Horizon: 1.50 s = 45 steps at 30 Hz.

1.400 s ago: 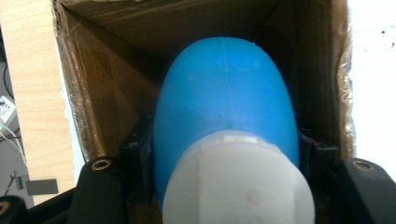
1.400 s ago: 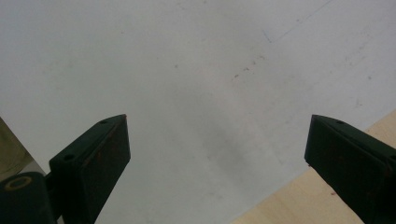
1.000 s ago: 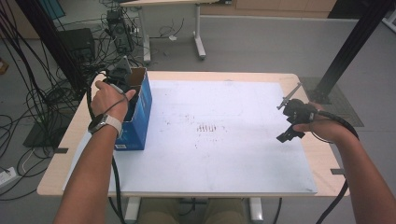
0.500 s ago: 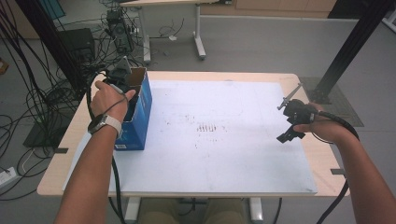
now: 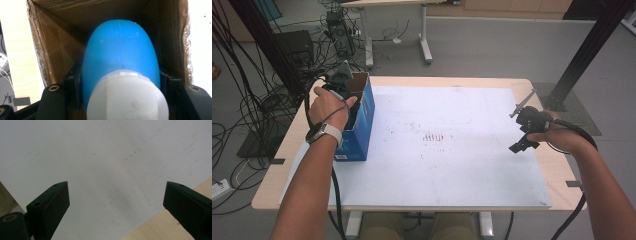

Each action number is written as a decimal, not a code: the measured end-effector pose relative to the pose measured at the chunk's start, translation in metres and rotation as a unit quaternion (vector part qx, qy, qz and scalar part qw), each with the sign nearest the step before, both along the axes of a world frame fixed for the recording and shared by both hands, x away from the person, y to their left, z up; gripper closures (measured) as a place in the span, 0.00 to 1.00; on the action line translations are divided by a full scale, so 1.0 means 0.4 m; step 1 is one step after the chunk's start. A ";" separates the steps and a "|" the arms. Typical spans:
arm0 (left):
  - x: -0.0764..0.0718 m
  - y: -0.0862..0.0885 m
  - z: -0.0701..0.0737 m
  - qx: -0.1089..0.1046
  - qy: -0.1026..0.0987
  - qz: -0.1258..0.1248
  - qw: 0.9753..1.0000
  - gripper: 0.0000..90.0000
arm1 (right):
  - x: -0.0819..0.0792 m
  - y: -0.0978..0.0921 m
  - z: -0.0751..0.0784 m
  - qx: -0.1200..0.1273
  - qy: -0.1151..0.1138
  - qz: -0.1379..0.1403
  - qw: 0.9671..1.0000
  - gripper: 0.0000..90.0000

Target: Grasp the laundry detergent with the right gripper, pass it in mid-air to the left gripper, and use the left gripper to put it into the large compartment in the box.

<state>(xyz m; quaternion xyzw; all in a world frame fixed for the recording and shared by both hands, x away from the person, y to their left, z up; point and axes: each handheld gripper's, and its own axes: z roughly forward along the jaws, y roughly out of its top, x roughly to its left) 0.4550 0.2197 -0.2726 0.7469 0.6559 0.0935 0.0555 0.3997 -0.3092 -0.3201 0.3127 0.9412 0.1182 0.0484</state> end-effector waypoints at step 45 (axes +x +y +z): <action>-0.007 0.005 0.001 -0.003 0.001 0.001 1.000 0.41 | -0.006 -0.001 0.001 -0.001 -0.001 0.000 1.000 0.07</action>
